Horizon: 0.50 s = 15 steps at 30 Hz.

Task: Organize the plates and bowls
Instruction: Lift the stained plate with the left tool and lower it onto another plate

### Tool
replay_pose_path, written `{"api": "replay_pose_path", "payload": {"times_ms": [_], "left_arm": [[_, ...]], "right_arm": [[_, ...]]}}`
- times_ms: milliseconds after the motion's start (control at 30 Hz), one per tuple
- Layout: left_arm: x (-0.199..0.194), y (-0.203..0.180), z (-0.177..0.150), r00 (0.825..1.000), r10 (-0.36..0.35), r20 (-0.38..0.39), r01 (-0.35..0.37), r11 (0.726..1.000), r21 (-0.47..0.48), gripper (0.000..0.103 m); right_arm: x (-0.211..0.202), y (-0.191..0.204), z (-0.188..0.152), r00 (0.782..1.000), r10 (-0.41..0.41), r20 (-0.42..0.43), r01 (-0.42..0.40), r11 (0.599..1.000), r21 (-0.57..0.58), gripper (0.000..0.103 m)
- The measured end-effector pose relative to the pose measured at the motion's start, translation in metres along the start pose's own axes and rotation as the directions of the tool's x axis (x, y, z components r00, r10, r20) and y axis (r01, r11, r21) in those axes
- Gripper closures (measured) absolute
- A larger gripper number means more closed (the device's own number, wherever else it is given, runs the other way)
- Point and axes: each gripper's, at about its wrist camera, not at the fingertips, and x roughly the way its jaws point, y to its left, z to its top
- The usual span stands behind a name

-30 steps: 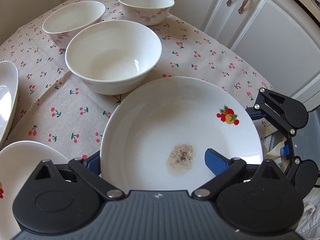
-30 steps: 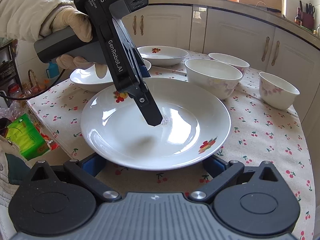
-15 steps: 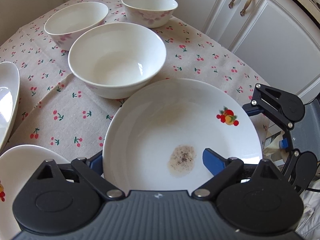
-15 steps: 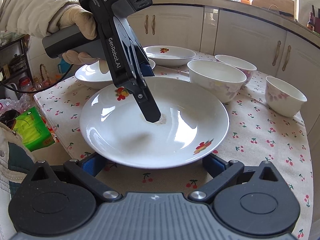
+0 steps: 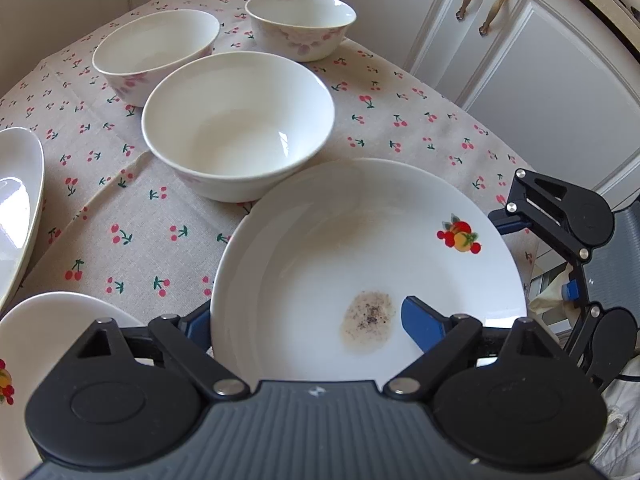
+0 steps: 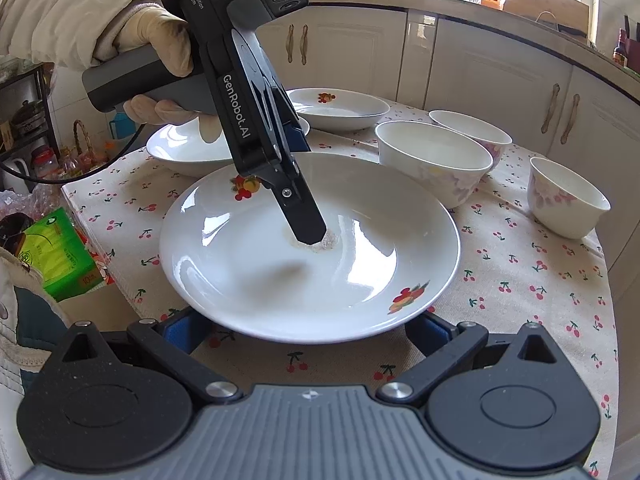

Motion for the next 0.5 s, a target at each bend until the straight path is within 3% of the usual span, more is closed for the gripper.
{"api": "replay_pose_path", "payload": {"times_ms": [500], "left_arm": [[-0.038,0.004,-0.011,0.998,-0.006,0.061,0.01,0.998,-0.06,0.011]], "right_arm": [[-0.015,-0.001,0.027,0.998,0.056,-0.012,-0.056,0.998,-0.002,0.0]]}}
